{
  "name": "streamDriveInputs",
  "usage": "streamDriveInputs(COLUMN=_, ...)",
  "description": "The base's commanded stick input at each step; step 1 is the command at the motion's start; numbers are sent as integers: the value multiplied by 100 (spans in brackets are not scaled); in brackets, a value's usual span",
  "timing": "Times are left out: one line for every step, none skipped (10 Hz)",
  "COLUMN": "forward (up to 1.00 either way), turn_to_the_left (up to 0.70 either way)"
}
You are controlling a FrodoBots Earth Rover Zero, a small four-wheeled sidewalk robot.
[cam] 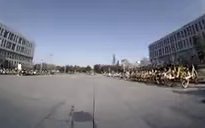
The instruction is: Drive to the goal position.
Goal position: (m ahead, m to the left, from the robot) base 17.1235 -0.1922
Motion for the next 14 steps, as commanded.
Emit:
streamDriveInputs(forward=100, turn_to_the_left=2)
streamDriveInputs(forward=100, turn_to_the_left=2)
streamDriveInputs(forward=100, turn_to_the_left=2)
streamDriveInputs(forward=100, turn_to_the_left=2)
streamDriveInputs(forward=100, turn_to_the_left=2)
streamDriveInputs(forward=100, turn_to_the_left=2)
streamDriveInputs(forward=100, turn_to_the_left=2)
streamDriveInputs(forward=100, turn_to_the_left=2)
streamDriveInputs(forward=100, turn_to_the_left=2)
streamDriveInputs(forward=100, turn_to_the_left=2)
streamDriveInputs(forward=100, turn_to_the_left=2)
streamDriveInputs(forward=100, turn_to_the_left=2)
streamDriveInputs(forward=100, turn_to_the_left=2)
streamDriveInputs(forward=100, turn_to_the_left=2)
